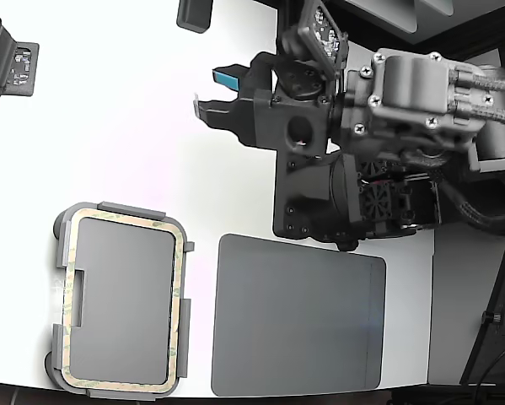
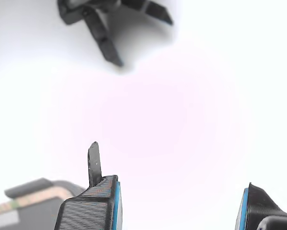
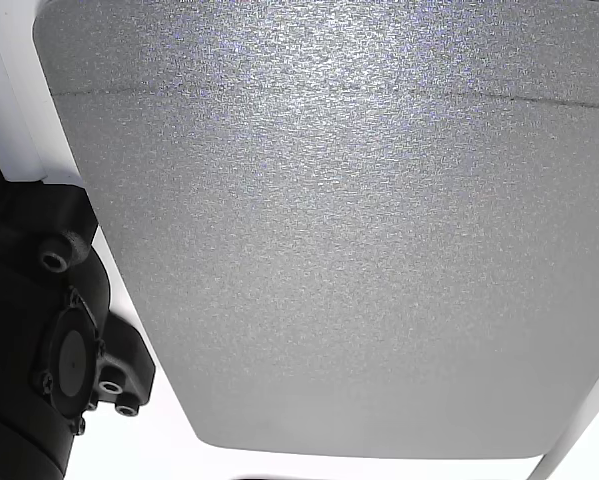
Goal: Grab top frame and put it into gray box.
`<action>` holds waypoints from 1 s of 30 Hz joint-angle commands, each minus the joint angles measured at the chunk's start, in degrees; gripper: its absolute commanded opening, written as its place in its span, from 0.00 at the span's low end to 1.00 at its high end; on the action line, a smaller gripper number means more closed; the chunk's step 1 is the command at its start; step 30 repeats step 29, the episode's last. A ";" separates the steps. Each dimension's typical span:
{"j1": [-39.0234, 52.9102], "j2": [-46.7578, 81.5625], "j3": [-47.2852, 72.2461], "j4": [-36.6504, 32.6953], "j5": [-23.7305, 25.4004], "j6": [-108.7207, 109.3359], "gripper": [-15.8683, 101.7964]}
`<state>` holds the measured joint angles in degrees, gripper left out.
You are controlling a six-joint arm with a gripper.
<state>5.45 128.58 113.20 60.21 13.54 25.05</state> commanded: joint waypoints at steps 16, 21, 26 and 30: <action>-10.46 40.61 37.97 -5.01 -11.95 -19.69 0.98; -10.46 40.69 37.97 -5.01 -11.51 -19.42 0.98; -10.46 40.69 37.97 -5.01 -11.51 -19.42 0.98; -10.46 40.69 37.97 -5.01 -11.51 -19.42 0.98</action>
